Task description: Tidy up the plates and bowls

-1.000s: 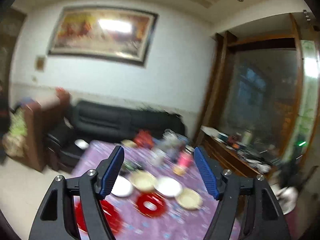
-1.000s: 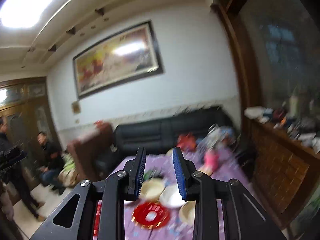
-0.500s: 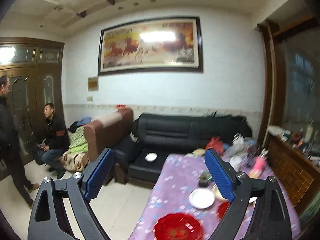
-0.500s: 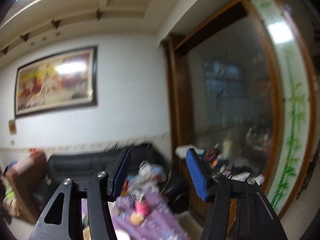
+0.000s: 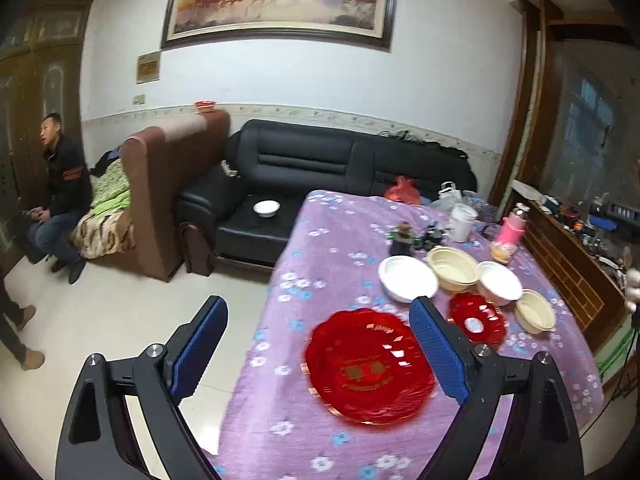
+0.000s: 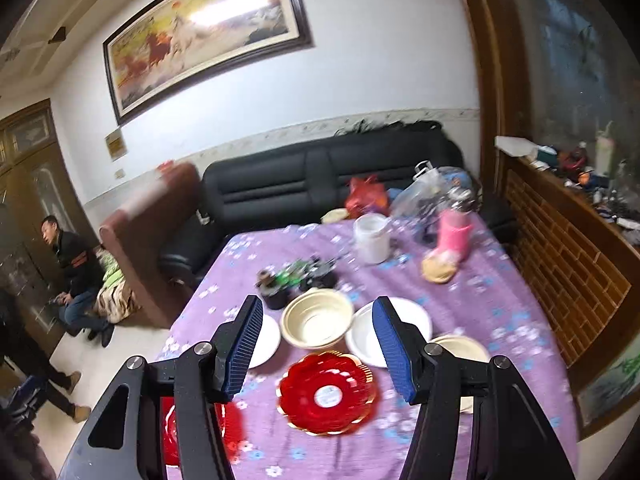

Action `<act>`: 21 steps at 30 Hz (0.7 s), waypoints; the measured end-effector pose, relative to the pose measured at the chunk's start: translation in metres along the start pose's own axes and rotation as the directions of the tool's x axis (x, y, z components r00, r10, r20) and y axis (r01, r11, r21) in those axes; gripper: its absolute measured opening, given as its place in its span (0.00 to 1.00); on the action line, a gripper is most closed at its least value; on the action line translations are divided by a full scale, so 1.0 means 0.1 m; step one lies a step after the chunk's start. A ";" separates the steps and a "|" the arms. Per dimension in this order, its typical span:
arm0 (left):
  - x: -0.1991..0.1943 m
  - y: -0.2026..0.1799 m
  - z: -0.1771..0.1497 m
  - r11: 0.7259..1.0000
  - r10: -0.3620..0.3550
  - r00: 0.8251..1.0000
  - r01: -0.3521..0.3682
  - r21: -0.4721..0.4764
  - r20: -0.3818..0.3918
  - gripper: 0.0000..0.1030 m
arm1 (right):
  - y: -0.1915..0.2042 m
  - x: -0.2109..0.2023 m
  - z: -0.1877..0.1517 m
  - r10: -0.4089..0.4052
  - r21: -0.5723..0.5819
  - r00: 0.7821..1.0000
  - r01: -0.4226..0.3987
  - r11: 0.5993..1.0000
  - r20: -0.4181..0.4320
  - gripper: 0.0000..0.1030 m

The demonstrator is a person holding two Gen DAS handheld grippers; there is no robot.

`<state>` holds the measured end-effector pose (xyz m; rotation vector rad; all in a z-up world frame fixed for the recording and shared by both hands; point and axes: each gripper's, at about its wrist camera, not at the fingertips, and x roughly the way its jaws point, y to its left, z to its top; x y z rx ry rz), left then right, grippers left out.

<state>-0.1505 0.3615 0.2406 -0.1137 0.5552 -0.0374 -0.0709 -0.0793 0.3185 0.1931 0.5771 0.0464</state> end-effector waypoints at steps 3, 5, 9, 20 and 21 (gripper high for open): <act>0.06 0.13 0.01 0.999 -0.014 0.999 0.013 -0.047 -0.031 0.89 | -0.01 0.13 -0.19 -0.010 -0.034 1.000 0.010 0.999 0.006 0.60; 0.14 0.11 0.04 0.995 -0.046 0.998 0.041 -0.086 -0.053 0.89 | -0.06 0.19 -0.33 -0.011 -0.036 1.000 0.011 0.999 0.006 0.60; 0.35 -0.26 0.04 0.994 -0.069 0.995 0.062 -0.090 -0.076 0.89 | -0.36 0.54 -0.74 0.007 -0.014 0.996 -0.009 1.000 -0.085 0.60; 1.54 -1.98 -0.26 0.973 -0.211 0.938 0.176 -0.147 -0.275 0.89 | -1.47 1.26 -1.60 0.199 0.175 0.946 -0.157 0.972 -0.255 0.60; 1.65 -2.10 -0.27 0.972 -0.217 0.929 0.178 -0.154 -0.299 0.87 | -1.54 1.27 -1.63 0.217 0.189 0.942 -0.171 0.967 -0.257 0.60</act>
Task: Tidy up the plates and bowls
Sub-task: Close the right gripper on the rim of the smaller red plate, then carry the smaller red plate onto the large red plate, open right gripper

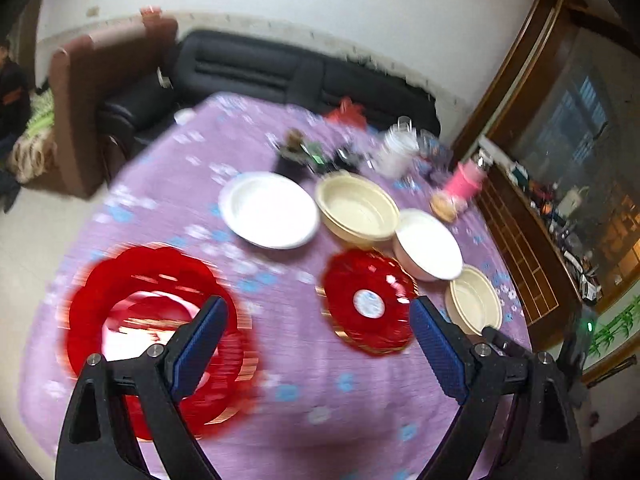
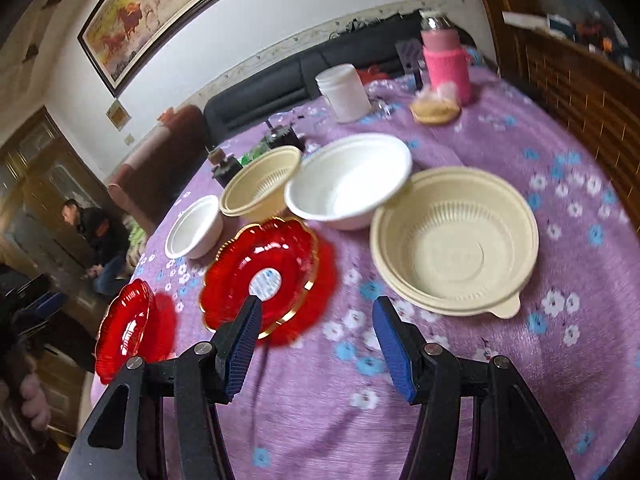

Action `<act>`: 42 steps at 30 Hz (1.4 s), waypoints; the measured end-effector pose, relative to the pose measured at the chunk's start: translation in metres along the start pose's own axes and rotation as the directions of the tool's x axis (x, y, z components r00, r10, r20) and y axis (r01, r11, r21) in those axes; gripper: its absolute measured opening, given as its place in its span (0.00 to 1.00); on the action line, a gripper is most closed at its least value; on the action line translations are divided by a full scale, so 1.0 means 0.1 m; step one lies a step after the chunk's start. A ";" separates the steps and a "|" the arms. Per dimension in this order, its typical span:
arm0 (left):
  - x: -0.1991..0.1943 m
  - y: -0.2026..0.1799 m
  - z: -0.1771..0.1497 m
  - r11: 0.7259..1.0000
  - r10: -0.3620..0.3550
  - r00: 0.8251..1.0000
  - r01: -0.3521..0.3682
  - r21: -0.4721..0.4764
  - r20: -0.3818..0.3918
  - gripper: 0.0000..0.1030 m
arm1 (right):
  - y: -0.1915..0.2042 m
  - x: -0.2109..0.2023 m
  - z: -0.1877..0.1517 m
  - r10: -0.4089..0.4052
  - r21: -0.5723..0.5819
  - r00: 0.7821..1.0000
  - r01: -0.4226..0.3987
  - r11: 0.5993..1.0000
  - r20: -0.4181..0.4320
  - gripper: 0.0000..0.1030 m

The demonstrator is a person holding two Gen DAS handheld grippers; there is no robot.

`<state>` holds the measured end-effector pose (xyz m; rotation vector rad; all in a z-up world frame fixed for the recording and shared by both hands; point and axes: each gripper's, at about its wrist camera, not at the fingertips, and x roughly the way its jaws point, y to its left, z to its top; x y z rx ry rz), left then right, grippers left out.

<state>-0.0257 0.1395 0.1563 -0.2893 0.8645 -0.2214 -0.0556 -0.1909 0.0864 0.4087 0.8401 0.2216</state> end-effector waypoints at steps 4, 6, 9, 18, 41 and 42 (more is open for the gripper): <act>0.37 -0.38 0.02 1.000 -0.024 0.998 0.025 0.013 -0.066 0.76 | -0.22 0.07 -0.05 0.051 0.030 0.999 -0.050 0.998 -0.018 0.60; 0.44 -0.49 -0.01 0.999 -0.023 0.997 0.026 0.031 -0.070 0.68 | -0.23 0.16 -0.05 0.072 0.044 0.997 -0.070 0.997 -0.038 0.60; 0.47 -0.50 -0.08 0.999 -0.008 0.997 0.012 0.053 -0.073 0.62 | -0.13 0.35 -0.06 0.096 0.041 0.992 -0.093 0.995 -0.078 0.60; 0.43 -0.08 -0.34 1.000 0.021 0.993 -0.019 0.023 -0.119 0.62 | 0.28 1.12 0.03 -0.007 0.063 0.991 0.016 0.998 -0.130 0.52; 1.21 -0.55 -0.67 0.987 -0.050 0.956 0.092 0.133 -0.290 0.68 | -0.20 0.65 -0.37 -0.041 0.103 0.970 0.067 0.992 -0.239 0.12; 1.28 -0.58 -0.67 0.987 -0.049 0.954 0.093 0.135 -0.297 0.68 | -0.19 0.65 -0.37 -0.048 0.099 0.972 0.072 0.992 -0.232 0.12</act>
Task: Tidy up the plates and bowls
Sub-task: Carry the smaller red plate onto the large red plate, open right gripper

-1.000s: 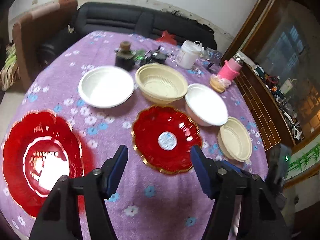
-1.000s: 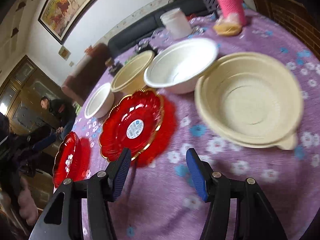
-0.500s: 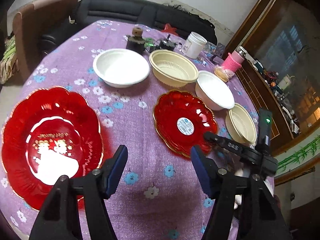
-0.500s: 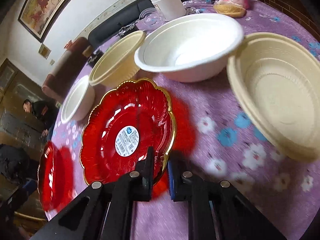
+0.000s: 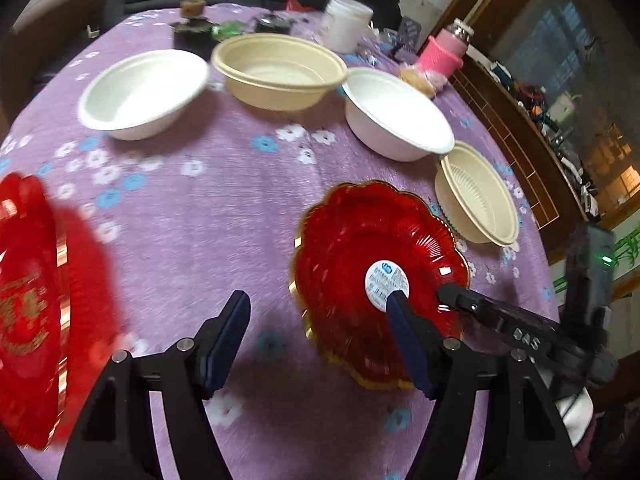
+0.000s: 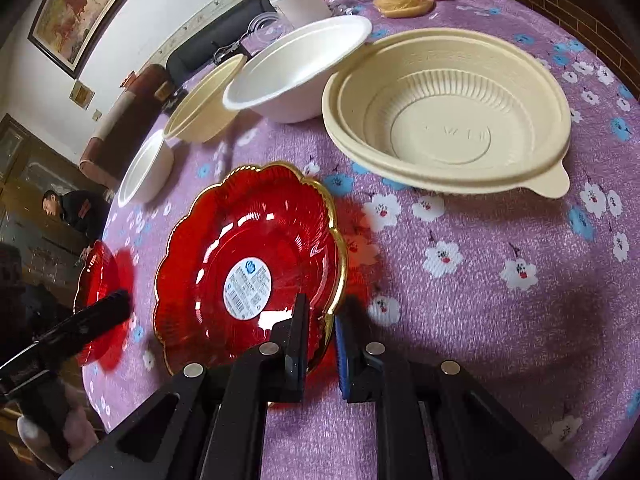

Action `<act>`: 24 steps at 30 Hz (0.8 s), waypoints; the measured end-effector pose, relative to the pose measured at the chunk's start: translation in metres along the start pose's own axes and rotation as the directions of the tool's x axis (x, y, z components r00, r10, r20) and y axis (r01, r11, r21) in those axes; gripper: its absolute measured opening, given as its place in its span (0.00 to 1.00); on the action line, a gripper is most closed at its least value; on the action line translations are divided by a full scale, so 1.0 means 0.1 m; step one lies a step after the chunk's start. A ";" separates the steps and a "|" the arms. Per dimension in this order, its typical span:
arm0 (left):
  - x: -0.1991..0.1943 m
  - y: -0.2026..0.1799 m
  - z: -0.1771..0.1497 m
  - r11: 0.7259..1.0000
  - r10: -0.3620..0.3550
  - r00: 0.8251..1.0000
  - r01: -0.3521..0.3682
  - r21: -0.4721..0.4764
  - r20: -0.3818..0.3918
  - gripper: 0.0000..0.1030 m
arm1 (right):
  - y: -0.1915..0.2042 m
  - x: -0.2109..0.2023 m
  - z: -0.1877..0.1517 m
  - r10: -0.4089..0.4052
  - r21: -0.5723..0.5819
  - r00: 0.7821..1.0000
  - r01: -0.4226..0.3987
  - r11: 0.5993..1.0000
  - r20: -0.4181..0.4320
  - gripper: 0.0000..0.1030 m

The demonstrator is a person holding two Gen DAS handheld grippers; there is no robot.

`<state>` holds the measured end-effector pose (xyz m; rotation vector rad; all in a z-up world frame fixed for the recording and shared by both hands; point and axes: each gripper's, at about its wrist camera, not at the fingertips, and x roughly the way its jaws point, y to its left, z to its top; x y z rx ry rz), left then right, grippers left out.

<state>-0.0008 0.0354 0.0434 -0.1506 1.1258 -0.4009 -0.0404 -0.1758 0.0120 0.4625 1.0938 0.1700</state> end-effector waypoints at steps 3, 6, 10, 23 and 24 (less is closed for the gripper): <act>0.21 -0.01 0.05 1.000 0.004 0.999 -0.005 -0.007 -0.035 0.61 | 0.04 0.02 0.01 -0.023 -0.018 0.999 0.023 1.000 0.026 0.12; 0.34 -0.02 0.06 1.000 0.008 0.998 -0.009 -0.015 -0.057 0.39 | 0.05 0.04 0.03 -0.027 -0.024 0.999 0.028 0.999 0.042 0.14; 0.36 0.01 0.06 0.999 0.030 0.999 -0.031 -0.023 -0.041 0.28 | 0.03 0.05 0.05 -0.031 -0.019 0.997 0.032 0.999 0.072 0.14; -0.35 0.31 -0.11 0.994 -0.011 0.993 0.024 -0.110 0.117 0.26 | 0.46 -0.19 -0.01 0.008 -0.121 0.991 0.008 0.993 0.133 0.13; -0.45 0.36 -0.13 0.992 -0.008 0.990 0.025 -0.121 0.138 0.26 | 0.55 -0.22 -0.01 0.018 -0.138 0.990 0.001 0.990 0.139 0.13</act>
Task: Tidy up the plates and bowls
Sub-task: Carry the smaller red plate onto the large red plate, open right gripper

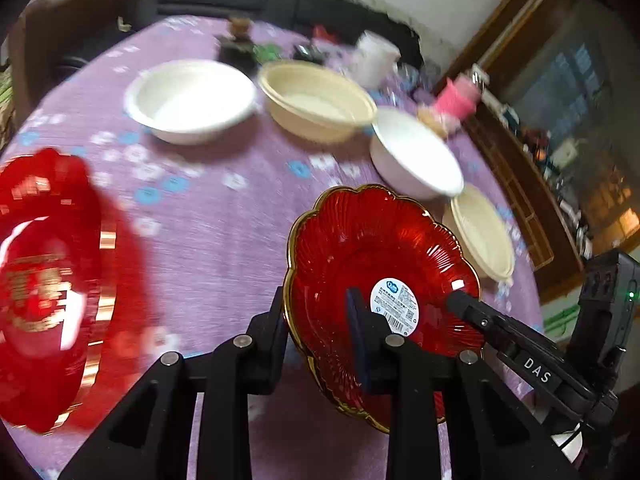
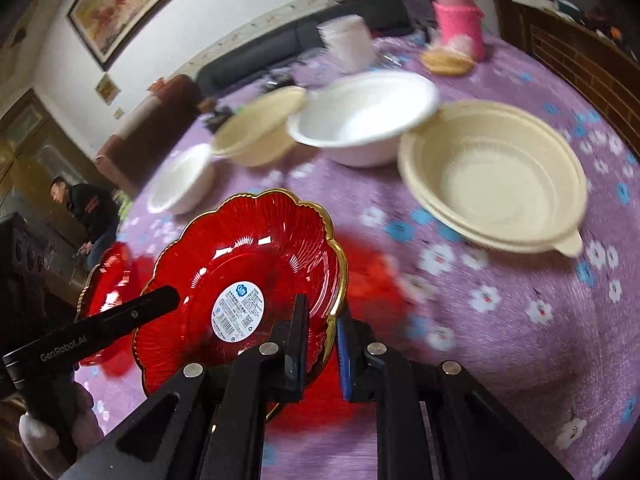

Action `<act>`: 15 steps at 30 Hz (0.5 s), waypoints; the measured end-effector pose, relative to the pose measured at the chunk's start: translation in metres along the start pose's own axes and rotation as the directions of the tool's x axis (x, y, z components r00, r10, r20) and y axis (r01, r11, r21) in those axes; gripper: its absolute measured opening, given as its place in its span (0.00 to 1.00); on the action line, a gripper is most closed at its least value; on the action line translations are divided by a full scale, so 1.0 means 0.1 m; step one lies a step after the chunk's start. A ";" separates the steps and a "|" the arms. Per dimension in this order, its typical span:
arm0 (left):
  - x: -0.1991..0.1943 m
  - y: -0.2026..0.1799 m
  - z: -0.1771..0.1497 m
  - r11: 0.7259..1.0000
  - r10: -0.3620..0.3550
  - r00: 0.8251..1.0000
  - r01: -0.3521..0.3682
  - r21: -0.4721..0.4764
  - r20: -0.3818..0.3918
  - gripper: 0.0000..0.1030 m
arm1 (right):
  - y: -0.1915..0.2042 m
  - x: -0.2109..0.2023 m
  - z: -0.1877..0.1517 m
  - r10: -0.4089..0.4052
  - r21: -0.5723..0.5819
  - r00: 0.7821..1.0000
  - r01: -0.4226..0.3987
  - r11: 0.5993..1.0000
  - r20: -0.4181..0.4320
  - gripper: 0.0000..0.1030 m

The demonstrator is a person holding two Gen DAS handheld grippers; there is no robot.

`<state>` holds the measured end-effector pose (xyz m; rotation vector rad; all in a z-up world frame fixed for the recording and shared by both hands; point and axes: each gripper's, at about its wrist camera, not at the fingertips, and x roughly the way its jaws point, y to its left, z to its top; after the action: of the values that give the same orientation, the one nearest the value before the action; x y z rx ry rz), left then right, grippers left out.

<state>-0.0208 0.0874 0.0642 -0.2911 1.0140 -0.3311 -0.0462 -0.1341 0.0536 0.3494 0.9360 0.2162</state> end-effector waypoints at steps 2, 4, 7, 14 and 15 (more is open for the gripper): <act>-0.21 0.15 0.00 1.000 0.008 0.999 -0.007 -0.028 0.041 0.26 | 0.21 -0.01 0.03 0.021 -0.034 1.000 -0.021 0.999 0.008 0.13; -0.41 0.32 0.00 0.998 0.028 0.996 -0.024 -0.055 0.083 0.26 | 0.46 0.02 0.06 0.047 -0.073 0.999 -0.047 0.996 0.008 0.14; -0.70 0.62 0.02 0.992 0.092 0.985 -0.078 -0.100 0.144 0.26 | 0.87 0.13 0.10 0.095 -0.128 0.995 -0.096 0.987 -0.009 0.14; -1.04 1.51 0.01 0.949 0.238 0.956 -0.190 -0.253 0.172 0.27 | 1.87 0.53 0.04 0.156 -0.272 0.986 -0.167 0.948 -0.061 0.14; -1.03 1.59 0.00 0.943 0.250 0.954 -0.200 -0.267 0.167 0.27 | 1.99 0.62 0.03 0.156 -0.287 0.985 -0.171 0.942 -0.076 0.14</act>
<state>-0.0494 0.2735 0.0834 -0.4203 0.8798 0.0358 -0.0141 0.0692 0.0849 0.1471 0.9108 0.5136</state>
